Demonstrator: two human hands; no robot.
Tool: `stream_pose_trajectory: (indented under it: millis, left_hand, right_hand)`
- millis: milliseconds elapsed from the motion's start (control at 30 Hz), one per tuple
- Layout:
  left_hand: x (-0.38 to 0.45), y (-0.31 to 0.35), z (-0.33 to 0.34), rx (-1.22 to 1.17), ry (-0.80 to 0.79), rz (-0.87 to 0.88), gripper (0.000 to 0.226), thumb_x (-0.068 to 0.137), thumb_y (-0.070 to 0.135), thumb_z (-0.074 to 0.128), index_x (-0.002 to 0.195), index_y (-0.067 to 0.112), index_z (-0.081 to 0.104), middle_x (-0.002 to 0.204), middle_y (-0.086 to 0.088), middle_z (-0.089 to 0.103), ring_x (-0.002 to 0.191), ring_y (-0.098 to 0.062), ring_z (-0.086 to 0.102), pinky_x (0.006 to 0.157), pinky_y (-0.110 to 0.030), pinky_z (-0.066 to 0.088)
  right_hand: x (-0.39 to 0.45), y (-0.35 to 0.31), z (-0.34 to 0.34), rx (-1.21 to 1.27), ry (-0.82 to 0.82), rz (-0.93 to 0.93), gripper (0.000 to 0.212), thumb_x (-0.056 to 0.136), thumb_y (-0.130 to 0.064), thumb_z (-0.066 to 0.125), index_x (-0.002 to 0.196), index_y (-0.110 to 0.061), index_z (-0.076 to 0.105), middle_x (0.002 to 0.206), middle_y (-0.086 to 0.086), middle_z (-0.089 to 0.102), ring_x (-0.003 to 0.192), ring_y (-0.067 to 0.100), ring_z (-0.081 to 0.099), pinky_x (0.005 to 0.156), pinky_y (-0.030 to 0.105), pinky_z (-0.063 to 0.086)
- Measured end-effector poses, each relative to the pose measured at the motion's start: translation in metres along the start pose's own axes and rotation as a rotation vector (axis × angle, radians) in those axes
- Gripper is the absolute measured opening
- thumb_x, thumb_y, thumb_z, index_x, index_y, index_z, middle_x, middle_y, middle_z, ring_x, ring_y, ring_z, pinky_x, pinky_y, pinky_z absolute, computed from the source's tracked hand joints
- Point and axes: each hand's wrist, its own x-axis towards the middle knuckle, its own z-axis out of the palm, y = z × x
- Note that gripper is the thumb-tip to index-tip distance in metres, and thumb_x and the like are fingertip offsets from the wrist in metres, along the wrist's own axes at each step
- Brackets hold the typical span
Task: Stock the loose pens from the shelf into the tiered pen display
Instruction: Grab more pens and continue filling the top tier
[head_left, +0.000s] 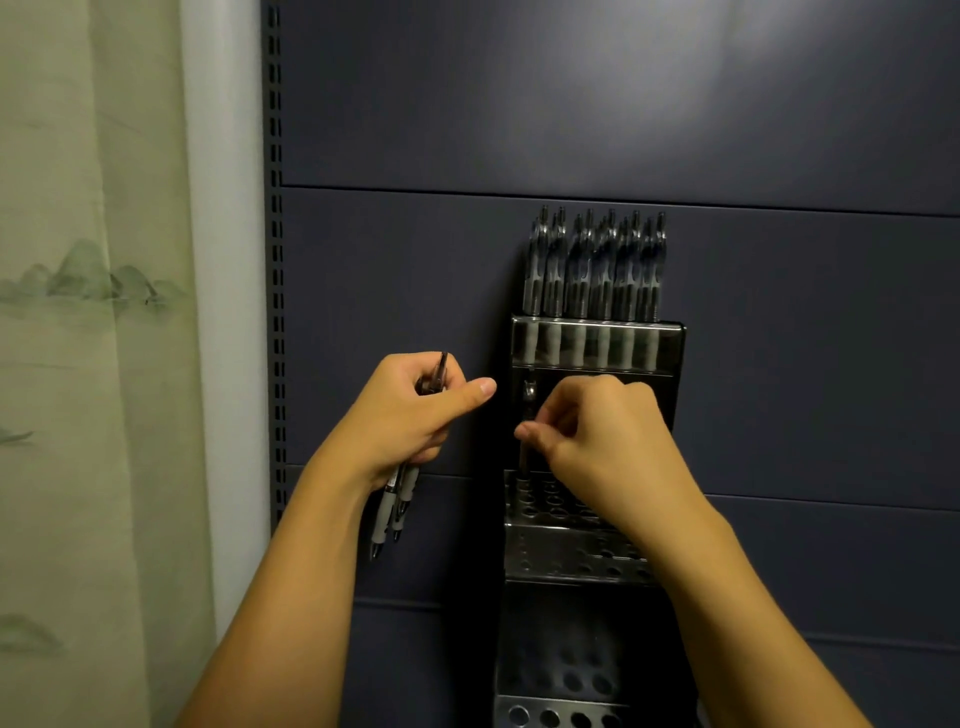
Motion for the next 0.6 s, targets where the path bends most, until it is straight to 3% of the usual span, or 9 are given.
stream_pose_trajectory:
  millis: [100,267,400,500,600]
  left_hand:
    - [-0.003,0.004,0.002,0.061,-0.062,-0.002,0.038,0.09,0.026,0.074,0.067,0.014,0.047,0.051,-0.003,0.03,0.041,-0.015,0.023,0.043,-0.025,0.019]
    - [-0.006,0.013,0.004,0.154,-0.081,0.042,0.038,0.089,0.027,0.075,0.07,0.008,0.049,0.052,-0.001,0.035,0.041,-0.014,0.029,0.042,-0.023,0.024]
    - [-0.009,0.023,0.009,0.34,-0.116,0.141,0.038,0.087,0.035,0.076,0.069,0.008,0.055,0.054,0.003,0.045,0.049,-0.012,0.041,0.048,-0.028,0.036]
    - [-0.013,0.031,0.016,0.415,-0.174,0.159,0.024,0.081,0.036,0.074,0.079,0.012,0.069,0.067,-0.009,0.061,0.061,-0.015,0.052,0.057,-0.044,0.045]
    - [-0.016,0.037,0.022,0.449,-0.194,0.164,0.011,0.084,0.026,0.074,0.081,0.016,0.072,0.075,-0.011,0.067,0.066,-0.025,0.06,0.064,-0.05,0.051]
  right_hand:
    - [-0.001,0.0,-0.003,0.01,-0.052,0.047,0.029,0.08,-0.05,0.082,0.081,-0.025,0.067,0.079,-0.005,0.068,0.082,0.011,0.065,0.072,0.029,0.057]
    - [-0.006,-0.003,-0.022,0.125,0.146,-0.049,0.022,0.08,-0.048,0.081,0.084,-0.028,0.072,0.069,-0.012,0.068,0.071,0.0,0.064,0.063,0.012,0.048]
    - [-0.008,-0.008,-0.019,0.358,0.201,-0.165,0.012,0.082,-0.037,0.082,0.09,-0.031,0.077,0.068,-0.013,0.068,0.069,0.001,0.064,0.063,0.011,0.047]
    - [-0.008,-0.011,-0.013,0.465,0.131,-0.202,0.009,0.082,-0.032,0.083,0.089,-0.034,0.078,0.073,-0.011,0.07,0.069,0.008,0.065,0.065,0.019,0.054]
    - [-0.008,-0.011,-0.014,0.596,0.079,-0.204,0.009,0.082,-0.022,0.083,0.084,-0.029,0.078,0.074,-0.002,0.072,0.071,0.02,0.07,0.072,0.042,0.062]
